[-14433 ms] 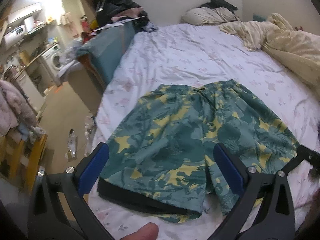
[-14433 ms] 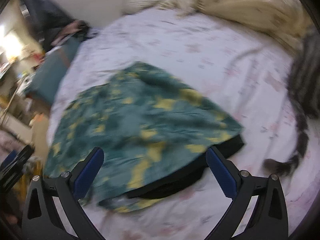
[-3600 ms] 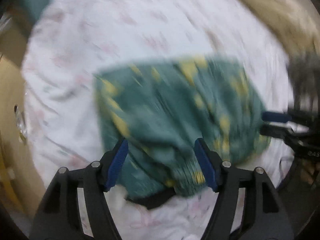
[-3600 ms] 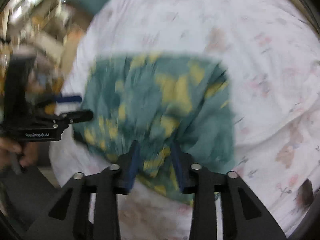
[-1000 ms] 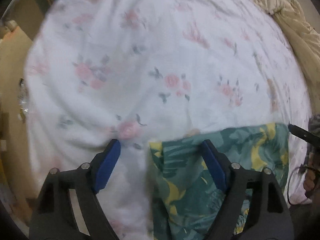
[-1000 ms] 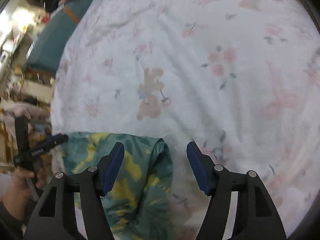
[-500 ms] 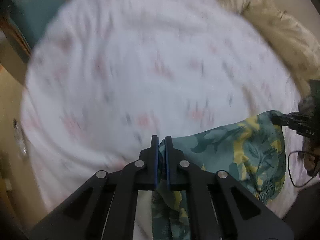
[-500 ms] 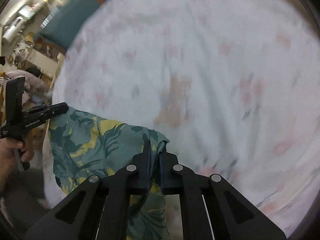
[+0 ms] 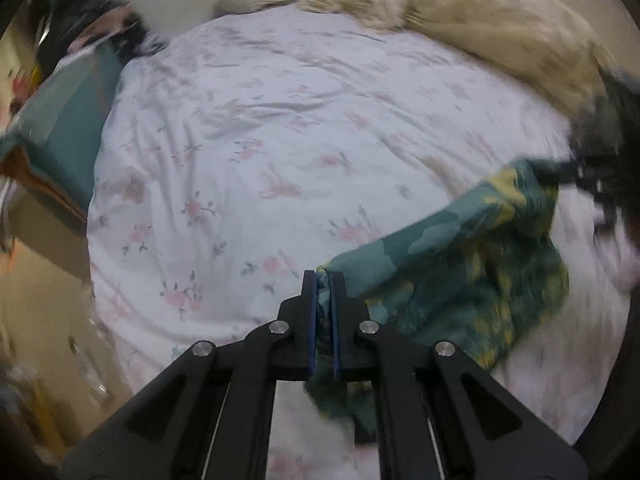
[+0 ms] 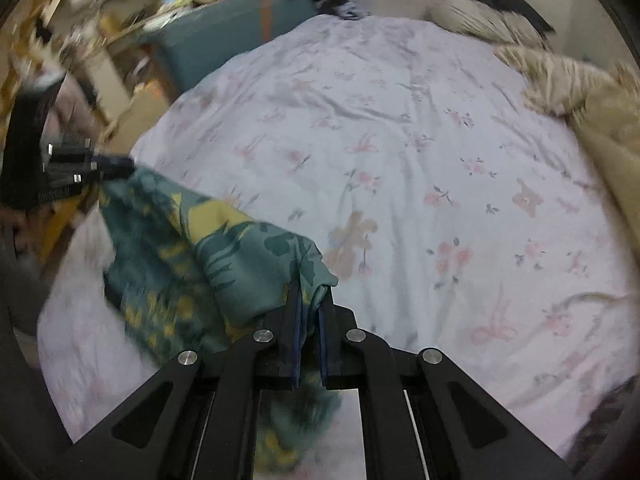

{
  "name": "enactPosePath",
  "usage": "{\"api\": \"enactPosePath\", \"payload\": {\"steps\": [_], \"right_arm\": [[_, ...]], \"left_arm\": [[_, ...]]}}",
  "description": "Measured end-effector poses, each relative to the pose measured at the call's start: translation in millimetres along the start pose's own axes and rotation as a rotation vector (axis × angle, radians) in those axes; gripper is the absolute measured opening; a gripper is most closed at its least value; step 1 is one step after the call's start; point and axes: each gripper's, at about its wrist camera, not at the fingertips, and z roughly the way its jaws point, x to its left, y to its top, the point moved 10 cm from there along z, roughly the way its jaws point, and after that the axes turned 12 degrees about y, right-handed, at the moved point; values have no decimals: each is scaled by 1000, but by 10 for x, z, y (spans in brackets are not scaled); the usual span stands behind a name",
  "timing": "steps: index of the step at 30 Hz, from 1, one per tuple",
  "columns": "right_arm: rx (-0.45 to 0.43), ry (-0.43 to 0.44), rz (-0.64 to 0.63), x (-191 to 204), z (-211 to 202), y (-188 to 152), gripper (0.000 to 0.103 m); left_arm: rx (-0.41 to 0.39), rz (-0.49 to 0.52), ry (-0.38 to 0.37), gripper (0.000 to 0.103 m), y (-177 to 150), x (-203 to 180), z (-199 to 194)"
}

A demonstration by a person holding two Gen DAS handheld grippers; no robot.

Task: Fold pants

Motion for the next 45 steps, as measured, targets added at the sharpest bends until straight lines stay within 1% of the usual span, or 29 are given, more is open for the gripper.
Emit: {"api": "enactPosePath", "payload": {"steps": [2,6,9,10,11,13,14,15,16,17,18,19,21,22,23,25,26,27,29,30,32,33,35,37,38,40,42,43,45], "right_arm": [[28,-14,-32,124,-38,-134,6],[100,-42,-95,376,-111,-477,6],[204,-41,-119,526,-25,-808,5],[255,-48,-127,559,32,-941,5],[293,-60,-129,571,77,-1048,5],[389,-99,-121,563,191,-1293,5],[422,-97,-133,593,221,-1364,5],[427,-91,-144,630,211,-1373,5],[419,-82,-145,662,177,-1359,5],[402,-70,-123,669,119,-1329,5],[381,-60,-96,658,61,-1291,5],[334,-49,-54,629,-43,-1205,5],[208,-27,21,572,-260,-970,5],[125,-6,70,532,-381,-809,6],[49,19,120,487,-477,-654,10],[-57,47,194,389,-569,-415,12],[-74,53,224,345,-553,-352,12],[-76,53,258,278,-481,-283,12],[-44,22,326,111,-250,-244,12],[-26,26,354,75,-138,-242,12],[36,70,389,94,118,-317,12],[70,78,383,128,181,-379,12],[167,85,317,270,296,-587,12],[244,45,248,395,342,-812,12],[272,17,220,413,367,-889,11],[333,-81,171,364,446,-1063,11],[369,-124,169,274,498,-1161,11],[385,-135,177,231,513,-1203,11],[409,-132,204,183,522,-1265,9]], "left_arm": [[2,70,0,4,-129,-133,-106],[53,209,8,4,-432,-377,-227],[109,302,14,4,-723,-539,-228],[127,316,14,8,-799,-582,-216],[151,314,7,8,-859,-615,-189],[259,252,-46,8,-994,-677,-114],[284,227,-65,17,-1019,-697,-108],[303,206,-73,25,-1037,-703,-116],[313,199,-65,42,-1045,-686,-130],[309,175,-58,48,-1026,-645,-172],[292,149,-64,48,-979,-614,-232],[269,123,-71,49,-919,-579,-293],[207,57,-77,55,-755,-482,-407],[164,9,-80,57,-640,-420,-458],[119,-53,-82,57,-503,-356,-496],[72,-150,-97,58,-318,-296,-487],[75,-191,-105,58,-260,-312,-427],[87,-206,-111,58,-233,-340,-365],[132,-237,-124,58,-226,-451,-181],[173,-253,-131,57,-272,-517,-53],[223,-257,-139,55,-366,-597,103],[245,-245,-128,53,-427,-614,170],[294,-198,-121,53,-620,-676,245],[323,-148,-107,54,-785,-729,271],[327,-123,-86,55,-855,-727,281],[347,-105,-38,55,-966,-683,308],[412,-72,6,56,-1145,-616,407],[432,-88,4,58,-1197,-574,440],[461,-162,-26,58,-1226,-503,456]]}}
